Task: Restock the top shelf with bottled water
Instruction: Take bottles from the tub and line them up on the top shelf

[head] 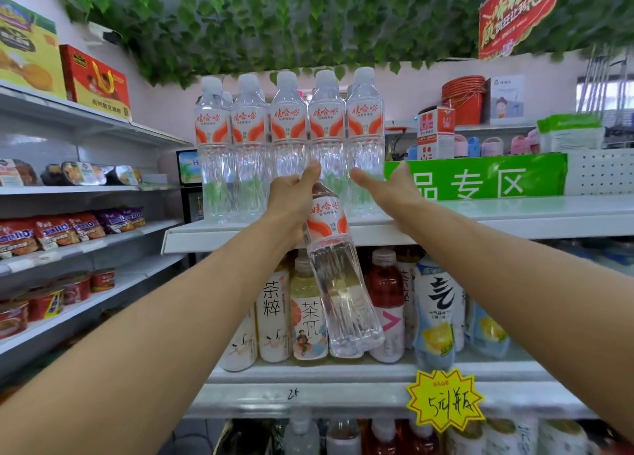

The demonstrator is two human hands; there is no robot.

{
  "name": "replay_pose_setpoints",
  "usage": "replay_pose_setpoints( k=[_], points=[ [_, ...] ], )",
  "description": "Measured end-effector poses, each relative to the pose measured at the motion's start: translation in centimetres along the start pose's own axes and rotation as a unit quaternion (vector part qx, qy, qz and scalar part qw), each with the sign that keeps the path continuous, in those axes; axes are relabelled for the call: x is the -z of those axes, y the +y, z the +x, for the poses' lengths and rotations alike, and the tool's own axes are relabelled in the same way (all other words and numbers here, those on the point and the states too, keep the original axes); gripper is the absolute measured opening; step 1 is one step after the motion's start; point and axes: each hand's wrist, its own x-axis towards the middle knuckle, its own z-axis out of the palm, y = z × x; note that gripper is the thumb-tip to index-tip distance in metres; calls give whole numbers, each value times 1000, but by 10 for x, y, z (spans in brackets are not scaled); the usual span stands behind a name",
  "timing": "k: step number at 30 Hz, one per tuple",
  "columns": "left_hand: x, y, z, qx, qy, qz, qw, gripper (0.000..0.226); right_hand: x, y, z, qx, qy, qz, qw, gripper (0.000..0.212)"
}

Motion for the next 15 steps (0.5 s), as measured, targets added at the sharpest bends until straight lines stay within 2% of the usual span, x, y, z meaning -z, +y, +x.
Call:
replay_pose_setpoints(
  k=[3, 4, 7, 8, 9, 11, 15],
  points=[
    [2, -1, -6, -25, -10, -7, 1000, 29, 5, -4, -47, 102, 30, 2, 994, 94],
    [2, 2, -8, -37, -15, -12, 999, 29, 9, -4, -67, 118, 5, 10, 993, 89],
    [1, 18, -15, -68, -25, -41, 997, 27, 21, 3, -116, 59, -199, -1, 978, 76],
    [-1, 25, -17, -79, -30, -51, 995, 26, 24, 5, -126, 48, -250, -10, 967, 61],
    [-4, 32, -19, -91, -36, -59, 993, 27, 27, 7, -129, 51, -264, -13, 963, 44],
    [-11, 45, -20, -110, -44, -69, 991, 30, 34, 6, -129, 59, -231, 19, 971, 29],
    [-21, 59, -13, -123, -62, -48, 989, 40, 55, -6, -110, 72, -144, 44, 986, 43]
  ],
)
